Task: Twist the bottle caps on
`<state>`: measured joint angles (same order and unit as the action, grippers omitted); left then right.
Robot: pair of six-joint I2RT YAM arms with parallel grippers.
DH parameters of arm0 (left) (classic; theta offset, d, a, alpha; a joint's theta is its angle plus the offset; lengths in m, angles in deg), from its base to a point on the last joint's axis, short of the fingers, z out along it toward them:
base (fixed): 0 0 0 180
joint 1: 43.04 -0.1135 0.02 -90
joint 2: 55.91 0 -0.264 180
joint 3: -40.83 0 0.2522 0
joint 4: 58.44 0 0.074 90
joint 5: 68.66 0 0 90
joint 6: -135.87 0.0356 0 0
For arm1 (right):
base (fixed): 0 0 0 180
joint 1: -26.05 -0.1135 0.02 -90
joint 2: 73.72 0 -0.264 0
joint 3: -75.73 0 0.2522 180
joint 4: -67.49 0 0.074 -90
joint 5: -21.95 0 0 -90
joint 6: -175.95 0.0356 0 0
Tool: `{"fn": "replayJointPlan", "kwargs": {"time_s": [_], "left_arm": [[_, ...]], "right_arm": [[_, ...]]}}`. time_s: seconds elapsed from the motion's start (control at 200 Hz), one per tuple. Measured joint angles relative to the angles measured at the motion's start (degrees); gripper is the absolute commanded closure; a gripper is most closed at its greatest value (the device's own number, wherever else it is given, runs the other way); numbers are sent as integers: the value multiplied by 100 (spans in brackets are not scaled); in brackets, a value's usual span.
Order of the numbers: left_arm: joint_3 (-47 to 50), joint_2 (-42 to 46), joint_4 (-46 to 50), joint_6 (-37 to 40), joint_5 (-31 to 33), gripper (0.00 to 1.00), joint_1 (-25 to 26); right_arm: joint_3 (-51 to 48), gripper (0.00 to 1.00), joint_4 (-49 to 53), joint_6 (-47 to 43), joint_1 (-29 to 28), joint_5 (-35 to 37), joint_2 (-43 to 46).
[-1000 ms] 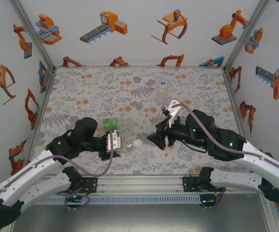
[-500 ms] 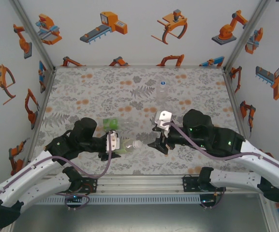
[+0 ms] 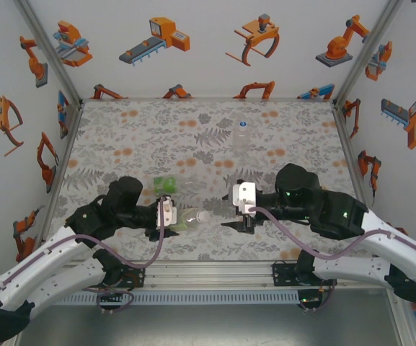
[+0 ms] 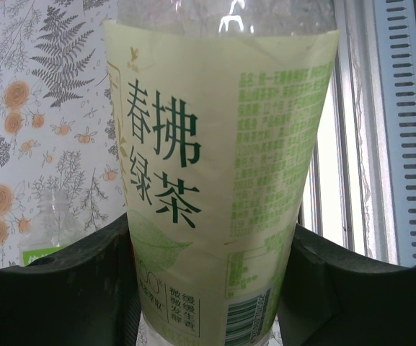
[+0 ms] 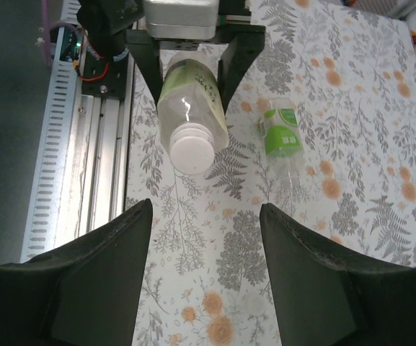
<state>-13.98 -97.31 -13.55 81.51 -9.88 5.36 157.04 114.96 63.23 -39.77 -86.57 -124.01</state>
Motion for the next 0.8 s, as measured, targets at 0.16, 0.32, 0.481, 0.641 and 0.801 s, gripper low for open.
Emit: {"fn": "replayJointPlan", "kwargs": {"time_s": [0.16,0.32,0.481,0.641,0.801], "left_arm": [[0,0,0,15,-35,100,0],[0,0,2,17,-39,100,0],[0,7,2,17,-57,100,0],[0,26,4,17,-61,100,0],[0,35,13,15,-76,100,0]], "right_arm": [[-4,44,-157,-188,0,-254,-129],[-74,49,-372,-267,0,-505,-267],[-286,54,-667,-264,0,-643,-367],[-535,55,-986,-256,0,-654,-415],[-691,56,-1235,-201,-4,-651,-444]]}}
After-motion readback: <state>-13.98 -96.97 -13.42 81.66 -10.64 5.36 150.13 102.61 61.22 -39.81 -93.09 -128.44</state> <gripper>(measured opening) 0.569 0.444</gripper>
